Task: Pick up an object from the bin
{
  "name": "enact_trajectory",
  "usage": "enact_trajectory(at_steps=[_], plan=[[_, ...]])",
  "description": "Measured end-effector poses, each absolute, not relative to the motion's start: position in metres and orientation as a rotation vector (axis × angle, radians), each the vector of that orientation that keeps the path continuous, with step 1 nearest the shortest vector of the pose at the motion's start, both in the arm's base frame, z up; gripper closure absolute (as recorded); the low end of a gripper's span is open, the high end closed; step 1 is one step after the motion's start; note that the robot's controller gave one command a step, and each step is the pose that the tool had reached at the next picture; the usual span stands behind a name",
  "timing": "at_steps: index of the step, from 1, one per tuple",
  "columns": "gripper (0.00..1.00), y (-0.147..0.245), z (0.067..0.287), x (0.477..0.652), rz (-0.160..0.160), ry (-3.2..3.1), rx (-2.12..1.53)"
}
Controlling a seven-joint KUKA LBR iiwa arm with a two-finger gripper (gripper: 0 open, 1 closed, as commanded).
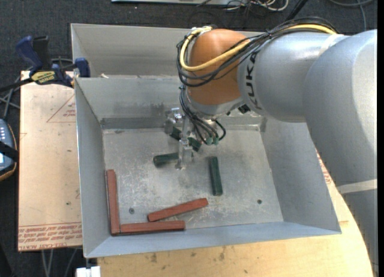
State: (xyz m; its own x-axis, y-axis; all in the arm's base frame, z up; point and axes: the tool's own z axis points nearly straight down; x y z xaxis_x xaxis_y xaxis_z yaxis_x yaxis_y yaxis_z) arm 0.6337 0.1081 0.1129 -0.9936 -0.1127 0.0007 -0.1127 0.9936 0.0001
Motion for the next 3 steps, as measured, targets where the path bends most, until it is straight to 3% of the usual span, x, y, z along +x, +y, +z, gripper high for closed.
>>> enact_trajectory(at_steps=[1,3], plan=[[1.0,0.1095,0.0711,0.622,-0.004,-3.143,-0.053],[1.0,0.1095,0.071,0.622,-0.005,-3.143,-0.053]])
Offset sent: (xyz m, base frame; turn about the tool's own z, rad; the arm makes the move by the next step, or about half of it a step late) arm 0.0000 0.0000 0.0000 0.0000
